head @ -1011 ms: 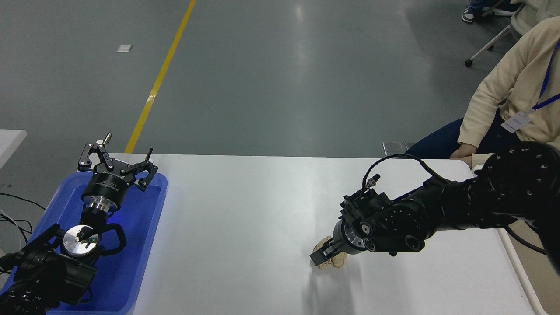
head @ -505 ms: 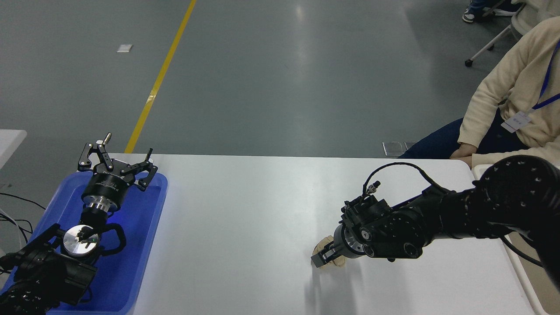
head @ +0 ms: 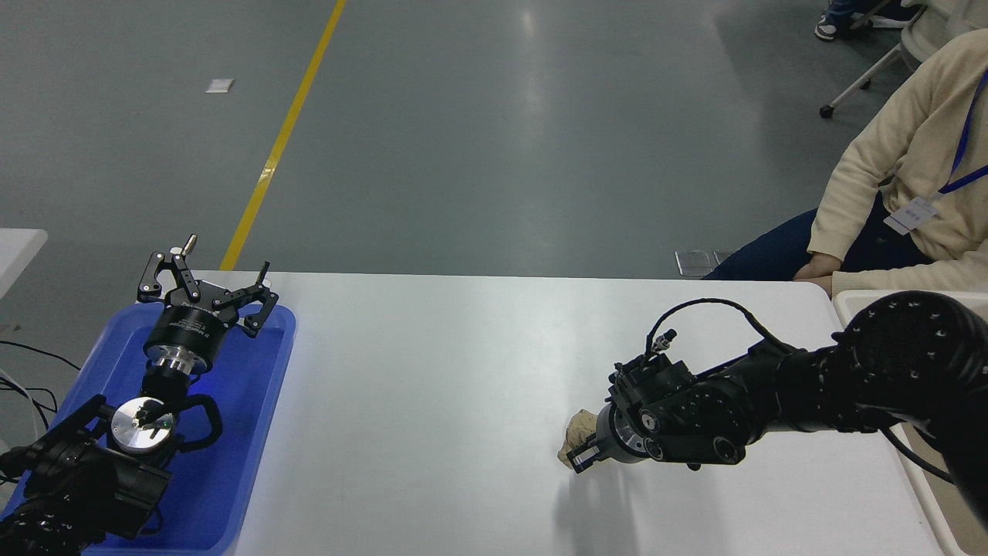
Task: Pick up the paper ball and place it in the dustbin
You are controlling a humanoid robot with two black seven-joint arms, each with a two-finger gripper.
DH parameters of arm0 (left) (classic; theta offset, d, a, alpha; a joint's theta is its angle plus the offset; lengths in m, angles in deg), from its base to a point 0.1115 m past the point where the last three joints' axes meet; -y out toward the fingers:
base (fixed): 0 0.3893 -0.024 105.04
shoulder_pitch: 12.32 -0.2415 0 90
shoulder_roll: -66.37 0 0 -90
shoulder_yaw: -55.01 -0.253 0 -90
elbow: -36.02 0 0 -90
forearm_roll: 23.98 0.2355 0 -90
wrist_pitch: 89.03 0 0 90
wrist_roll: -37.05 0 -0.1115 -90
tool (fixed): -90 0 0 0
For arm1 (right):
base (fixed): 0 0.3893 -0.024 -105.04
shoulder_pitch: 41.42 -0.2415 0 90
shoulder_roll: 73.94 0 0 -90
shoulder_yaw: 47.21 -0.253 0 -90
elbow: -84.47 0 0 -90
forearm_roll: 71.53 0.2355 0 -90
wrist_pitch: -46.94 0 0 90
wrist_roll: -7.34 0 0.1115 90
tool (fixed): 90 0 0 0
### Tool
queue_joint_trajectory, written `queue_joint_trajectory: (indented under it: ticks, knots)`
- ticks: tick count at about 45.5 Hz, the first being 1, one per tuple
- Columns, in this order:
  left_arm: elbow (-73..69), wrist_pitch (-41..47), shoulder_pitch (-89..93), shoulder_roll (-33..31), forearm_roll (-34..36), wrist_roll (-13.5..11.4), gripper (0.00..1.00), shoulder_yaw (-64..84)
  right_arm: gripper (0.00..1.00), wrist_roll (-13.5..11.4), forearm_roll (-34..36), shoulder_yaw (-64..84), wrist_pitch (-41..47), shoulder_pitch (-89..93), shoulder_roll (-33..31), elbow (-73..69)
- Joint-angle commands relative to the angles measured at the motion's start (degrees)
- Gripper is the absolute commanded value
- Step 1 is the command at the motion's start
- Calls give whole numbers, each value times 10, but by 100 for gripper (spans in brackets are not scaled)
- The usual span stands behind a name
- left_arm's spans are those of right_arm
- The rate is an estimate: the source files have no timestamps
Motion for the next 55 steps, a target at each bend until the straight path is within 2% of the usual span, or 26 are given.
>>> queue_joint_trajectory:
  ticks: [1, 20, 25, 34, 55]
  knots:
    - [0, 0, 0, 0, 0, 0, 100, 0, 0, -54, 3, -2, 36, -12, 0, -10]
    - [0, 0, 0, 0, 0, 0, 100, 1, 0, -51, 34, -48, 188, -71, 0, -17]
    - [0, 0, -1, 0, 0, 0, 100, 0, 0, -49, 51, -67, 226, -104, -51, -29]
    - [0, 0, -1, 0, 0, 0, 100, 0, 0, -48, 151, -29, 308, -214, -125, -57]
    - [0, 0, 0, 0, 0, 0, 100, 0, 0, -46, 354, 200, 308, -435, -192, -81]
